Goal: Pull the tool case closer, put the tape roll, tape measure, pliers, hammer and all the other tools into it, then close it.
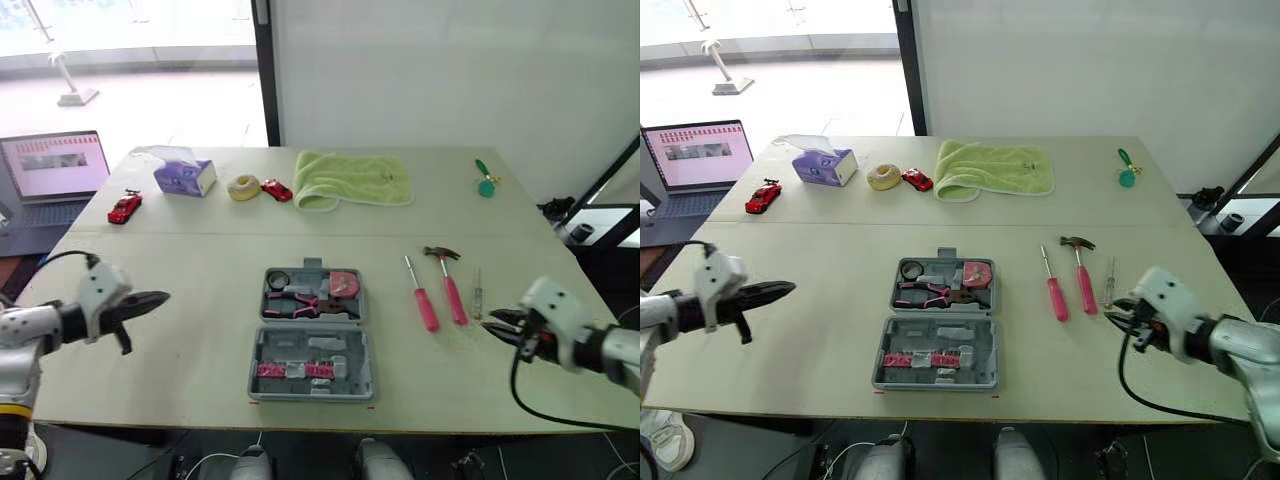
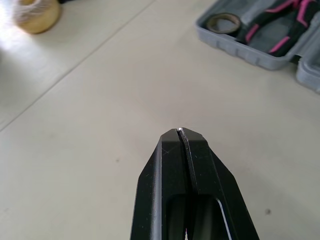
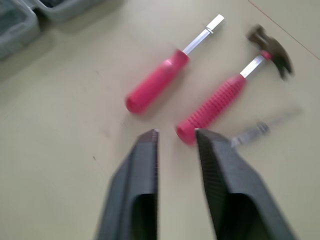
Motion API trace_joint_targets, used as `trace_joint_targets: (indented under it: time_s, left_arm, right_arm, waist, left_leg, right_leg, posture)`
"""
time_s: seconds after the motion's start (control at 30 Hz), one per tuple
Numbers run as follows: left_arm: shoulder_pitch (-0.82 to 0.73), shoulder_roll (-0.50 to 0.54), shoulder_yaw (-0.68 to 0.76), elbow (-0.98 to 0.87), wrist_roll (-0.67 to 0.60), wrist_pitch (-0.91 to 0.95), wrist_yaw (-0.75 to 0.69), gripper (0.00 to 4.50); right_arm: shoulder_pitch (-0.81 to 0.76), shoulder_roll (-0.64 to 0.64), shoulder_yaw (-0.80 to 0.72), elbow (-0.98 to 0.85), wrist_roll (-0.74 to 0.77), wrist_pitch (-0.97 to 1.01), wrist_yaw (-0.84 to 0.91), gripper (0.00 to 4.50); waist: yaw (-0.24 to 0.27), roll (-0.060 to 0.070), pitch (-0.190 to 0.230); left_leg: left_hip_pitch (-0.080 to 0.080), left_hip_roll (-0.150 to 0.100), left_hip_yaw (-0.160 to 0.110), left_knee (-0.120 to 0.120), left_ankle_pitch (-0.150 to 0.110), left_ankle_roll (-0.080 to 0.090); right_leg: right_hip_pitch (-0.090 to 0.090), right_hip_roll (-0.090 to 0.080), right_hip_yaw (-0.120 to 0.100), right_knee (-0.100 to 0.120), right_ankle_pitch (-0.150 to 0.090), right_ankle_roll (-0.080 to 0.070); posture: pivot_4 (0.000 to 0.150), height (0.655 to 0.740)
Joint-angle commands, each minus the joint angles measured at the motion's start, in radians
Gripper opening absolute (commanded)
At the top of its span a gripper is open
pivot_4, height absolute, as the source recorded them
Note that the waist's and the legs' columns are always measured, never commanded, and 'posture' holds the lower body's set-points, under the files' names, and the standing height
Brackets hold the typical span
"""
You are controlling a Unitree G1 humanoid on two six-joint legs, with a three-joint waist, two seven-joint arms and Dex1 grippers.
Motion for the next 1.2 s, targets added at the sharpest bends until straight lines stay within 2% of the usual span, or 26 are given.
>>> trace_joint_targets:
  time_s: [0.03, 0.1, 0.13, 0.27, 0.7, 0.9, 1.2]
  left_arm:
    - [0.05, 0.003, 0.061, 0.065, -0.05, -0.022, -0.026, 0.95]
    - [0.089, -0.001, 0.063, 0.093, -0.051, -0.033, -0.039, 1.88]
    - [0.098, -0.006, 0.064, 0.094, -0.062, -0.023, -0.043, 2.45]
    - [0.108, -0.015, 0.062, 0.09, -0.075, -0.011, -0.049, 4.48]
    - [0.056, -0.022, 0.032, 0.085, -0.063, -0.009, -0.05, 4.48]
    - [0.063, -0.049, 0.011, -0.018, -0.086, 0.039, -0.052, 4.48]
    - [0.083, -0.089, -0.036, -0.211, -0.112, 0.178, -0.018, 4.48]
  right_arm:
    - [0.08, 0.078, -0.103, -0.034, 0.044, -0.035, -0.034, 3.38]
    - [0.124, 0.124, -0.12, -0.054, 0.049, -0.031, -0.07, 4.35]
    - [0.129, 0.142, -0.123, -0.057, 0.05, -0.027, -0.093, 4.5]
    - [0.156, 0.179, -0.106, -0.061, 0.049, -0.033, -0.138, 4.5]
    - [0.146, 0.193, -0.074, -0.087, 0.07, -0.017, -0.208, 4.5]
    - [0.043, 0.21, -0.036, -0.159, 0.11, 0.134, -0.331, 4.5]
    - [-0.108, 0.265, 0.095, -0.255, 0.087, 0.343, -0.545, 4.5]
  waist:
    - [-0.003, 0.0, 0.0]
    - [-0.005, 0.0, 0.0]
    - [-0.006, 0.0, 0.0]
    - [0.001, -0.001, 0.0]
    - [-0.002, -0.001, 0.0]
    - [0.0, -0.001, 0.0]
    - [-0.001, -0.001, 0.0]
  left_leg:
    - [0.0, 0.0, 0.0, 0.0, 0.0, 0.0]
    - [0.001, 0.0, 0.0, -0.001, 0.0, 0.0]
    - [0.001, 0.0, 0.0, -0.002, 0.0, 0.0]
    - [0.001, 0.0, 0.001, 0.0, 0.0, 0.0]
    - [0.001, 0.0, 0.001, -0.001, 0.0, -0.001]
    - [0.001, 0.0, 0.001, -0.001, 0.0, -0.001]
    - [0.001, 0.0, 0.001, -0.001, 0.0, -0.001]
  right_leg:
    - [0.0, 0.0, 0.0, 0.0, 0.0, 0.0]
    - [0.0, 0.0, 0.0, 0.0, 0.0, 0.0]
    - [0.0, 0.0, 0.0, 0.0, 0.0, 0.0]
    - [0.0, 0.0, 0.001, 0.0, -0.002, -0.004]
    - [0.0, 0.0, 0.001, 0.0, -0.001, -0.003]
    - [0.0, 0.0, 0.001, 0.0, -0.001, -0.002]
    - [0.0, 0.0, 0.001, 0.0, 0.0, 0.0]
  posture:
    - [0.15, 0.74]
    - [0.15, 0.74]
    - [0.15, 0.74]
    - [0.15, 0.74]
    - [0.15, 0.74]
    - [0.15, 0.74]
    - [0.15, 0.74]
